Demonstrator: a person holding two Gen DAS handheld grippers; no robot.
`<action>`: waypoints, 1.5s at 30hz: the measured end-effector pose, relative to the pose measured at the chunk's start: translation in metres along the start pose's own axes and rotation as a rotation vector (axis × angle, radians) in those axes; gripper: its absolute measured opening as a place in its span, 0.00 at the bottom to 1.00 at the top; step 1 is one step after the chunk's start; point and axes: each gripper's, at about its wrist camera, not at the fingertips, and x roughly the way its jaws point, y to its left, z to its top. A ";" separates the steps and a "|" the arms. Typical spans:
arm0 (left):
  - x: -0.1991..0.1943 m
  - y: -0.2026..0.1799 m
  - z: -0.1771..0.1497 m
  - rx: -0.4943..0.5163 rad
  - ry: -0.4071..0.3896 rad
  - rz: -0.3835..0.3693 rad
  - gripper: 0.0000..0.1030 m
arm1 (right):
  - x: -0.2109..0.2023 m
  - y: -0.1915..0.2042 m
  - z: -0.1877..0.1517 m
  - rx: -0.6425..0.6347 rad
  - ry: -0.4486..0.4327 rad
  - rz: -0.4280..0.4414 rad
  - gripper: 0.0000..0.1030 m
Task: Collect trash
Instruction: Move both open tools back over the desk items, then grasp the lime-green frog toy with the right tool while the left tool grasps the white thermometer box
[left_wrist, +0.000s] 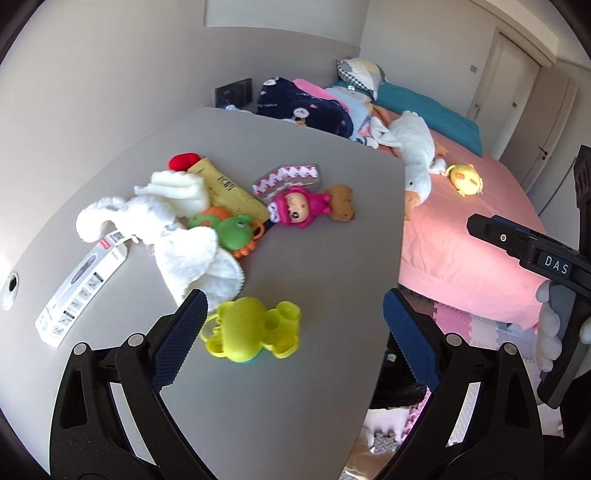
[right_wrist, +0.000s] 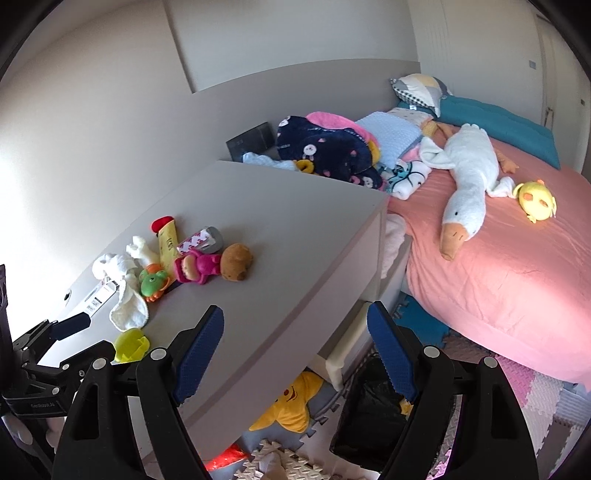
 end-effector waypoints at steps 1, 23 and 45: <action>-0.002 0.006 -0.002 -0.008 0.000 0.009 0.90 | 0.003 0.006 0.000 -0.008 0.003 0.008 0.78; -0.037 0.122 -0.038 -0.168 -0.005 0.142 0.90 | 0.057 0.146 -0.033 -0.225 0.162 0.279 0.78; -0.012 0.176 -0.027 -0.176 0.030 0.213 0.90 | 0.100 0.182 -0.054 -0.355 0.198 0.242 0.53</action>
